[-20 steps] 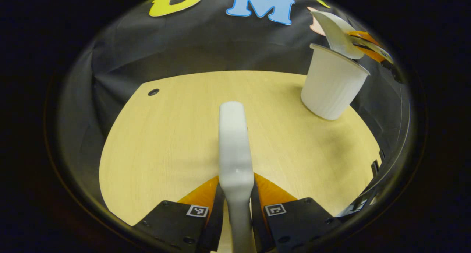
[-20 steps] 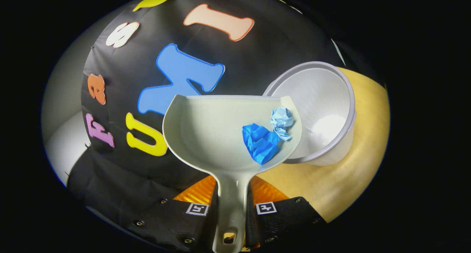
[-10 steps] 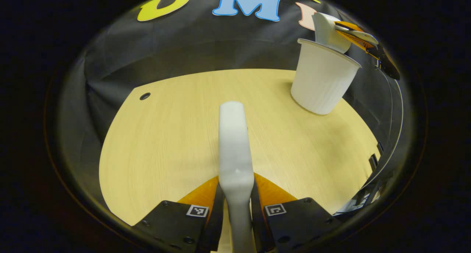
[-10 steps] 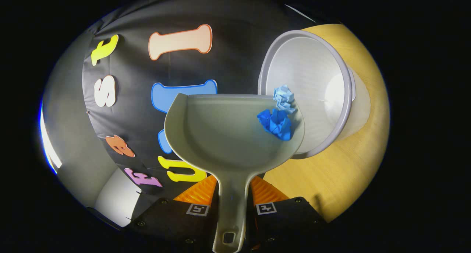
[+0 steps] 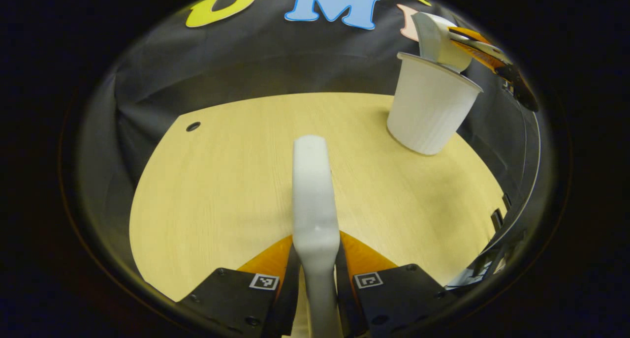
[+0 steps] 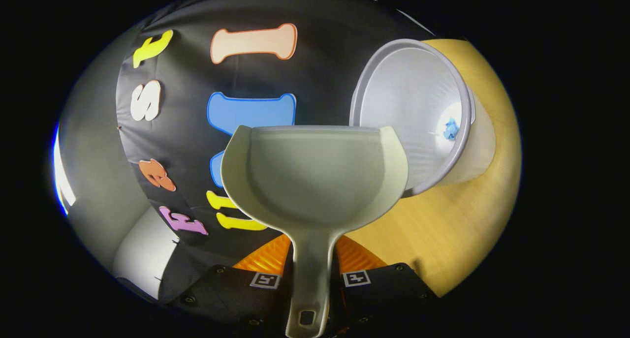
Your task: Pick up the small broom and dustpan from the desktop, sweep the trash into the dustpan with the broom, and then empty the trash into the garbage bin.
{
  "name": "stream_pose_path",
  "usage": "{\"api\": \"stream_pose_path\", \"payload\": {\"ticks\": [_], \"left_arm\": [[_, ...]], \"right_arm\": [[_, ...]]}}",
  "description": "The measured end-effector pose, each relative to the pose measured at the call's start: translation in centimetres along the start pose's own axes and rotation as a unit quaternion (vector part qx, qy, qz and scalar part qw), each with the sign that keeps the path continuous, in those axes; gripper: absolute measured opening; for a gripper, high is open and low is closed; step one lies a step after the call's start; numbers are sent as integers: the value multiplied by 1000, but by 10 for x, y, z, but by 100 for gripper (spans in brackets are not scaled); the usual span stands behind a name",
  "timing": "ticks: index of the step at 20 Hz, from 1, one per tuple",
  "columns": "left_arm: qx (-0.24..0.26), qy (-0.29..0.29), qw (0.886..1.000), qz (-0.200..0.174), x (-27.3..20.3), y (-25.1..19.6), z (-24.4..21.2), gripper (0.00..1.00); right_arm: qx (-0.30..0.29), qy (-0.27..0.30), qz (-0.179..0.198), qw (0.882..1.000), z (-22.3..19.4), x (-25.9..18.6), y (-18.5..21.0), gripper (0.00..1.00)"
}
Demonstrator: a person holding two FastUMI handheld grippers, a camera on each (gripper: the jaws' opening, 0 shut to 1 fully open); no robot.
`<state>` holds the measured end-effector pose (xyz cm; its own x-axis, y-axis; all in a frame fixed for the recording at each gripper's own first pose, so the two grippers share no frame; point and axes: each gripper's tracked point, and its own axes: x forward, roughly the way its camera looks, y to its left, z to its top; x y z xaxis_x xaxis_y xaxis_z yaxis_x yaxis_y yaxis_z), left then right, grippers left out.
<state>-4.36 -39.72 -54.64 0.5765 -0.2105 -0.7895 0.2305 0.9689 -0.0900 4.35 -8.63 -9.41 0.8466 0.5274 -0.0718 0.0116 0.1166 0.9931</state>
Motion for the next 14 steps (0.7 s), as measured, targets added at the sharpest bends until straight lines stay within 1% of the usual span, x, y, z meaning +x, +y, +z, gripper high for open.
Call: {"api": "stream_pose_path", "payload": {"ticks": [3,5,6,9,10,11,12,13,14], "left_arm": [[-5,-3,1000,5,-3,3,-1,43],[-9,-3,1000,9,-4,7,-4,39],[-12,-4,1000,12,-5,10,-4,41],[-24,-10,1000,17,-6,15,-4,39],[-27,-12,999,20,-6,18,-5,43],[-31,-13,999,23,-8,22,-5,43],[-35,-14,999,25,-9,26,-5,41],[-37,-14,999,28,-9,30,-7,43],[-38,-15,999,30,-9,33,-7,43]], "right_arm": [[-80,12,-22,996,-21,-5,-4,32],[-138,20,-40,989,-38,-9,-8,32],[-168,23,-49,984,-45,-11,-10,32],[-257,37,-84,962,-69,-19,-25,32],[-282,41,-96,954,-74,-21,-30,32],[-305,43,-107,945,-79,-23,-35,32],[-328,45,-119,936,-84,-25,-41,32],[-350,47,-132,926,-88,-21,-46,32],[-373,50,-144,915,-89,-21,-51,32]]}}
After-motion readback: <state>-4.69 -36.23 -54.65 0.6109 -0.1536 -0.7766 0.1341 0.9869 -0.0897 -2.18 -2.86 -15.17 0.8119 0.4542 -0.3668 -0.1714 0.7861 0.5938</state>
